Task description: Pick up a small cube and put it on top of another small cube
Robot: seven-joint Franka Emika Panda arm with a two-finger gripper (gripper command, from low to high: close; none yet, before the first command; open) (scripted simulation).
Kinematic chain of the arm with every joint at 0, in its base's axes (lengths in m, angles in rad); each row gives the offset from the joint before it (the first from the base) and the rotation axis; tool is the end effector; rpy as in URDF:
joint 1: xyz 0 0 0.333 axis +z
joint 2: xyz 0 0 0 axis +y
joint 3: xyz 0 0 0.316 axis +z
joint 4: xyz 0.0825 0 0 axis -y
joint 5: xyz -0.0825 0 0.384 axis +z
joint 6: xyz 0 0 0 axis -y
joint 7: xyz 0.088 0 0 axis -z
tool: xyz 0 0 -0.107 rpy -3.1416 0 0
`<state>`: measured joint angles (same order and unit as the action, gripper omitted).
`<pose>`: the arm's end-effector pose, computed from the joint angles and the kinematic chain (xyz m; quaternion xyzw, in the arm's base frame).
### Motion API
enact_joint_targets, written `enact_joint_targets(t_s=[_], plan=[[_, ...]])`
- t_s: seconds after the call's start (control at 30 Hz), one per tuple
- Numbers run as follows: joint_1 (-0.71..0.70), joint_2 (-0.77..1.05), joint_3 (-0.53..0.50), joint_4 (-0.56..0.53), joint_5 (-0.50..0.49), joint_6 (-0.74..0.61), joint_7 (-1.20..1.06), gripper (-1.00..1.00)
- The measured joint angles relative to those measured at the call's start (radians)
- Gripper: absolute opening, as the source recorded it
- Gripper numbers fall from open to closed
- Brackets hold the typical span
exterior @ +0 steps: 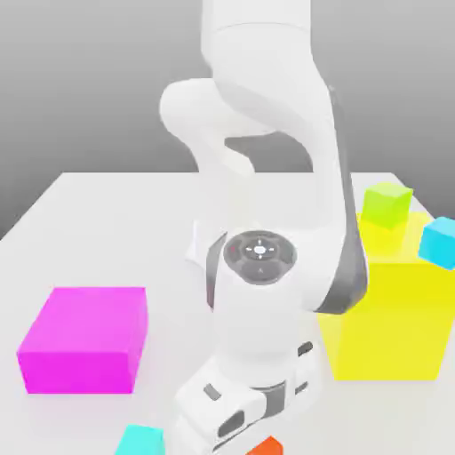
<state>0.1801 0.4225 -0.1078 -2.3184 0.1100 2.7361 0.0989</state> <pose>0.5175 0.0304 0.1599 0.9982 -0.0591 -0.0002 0.0004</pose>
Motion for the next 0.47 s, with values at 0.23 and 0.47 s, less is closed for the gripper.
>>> enact_joint_targets(t_s=[0.23, 0.47], plan=[[-0.086, -0.169, -0.144, -0.013, 0.006, -0.162, 0.126, -1.0], [-0.131, -0.063, -0.129, -0.003, 0.072, -0.072, 0.102, 1.0]])
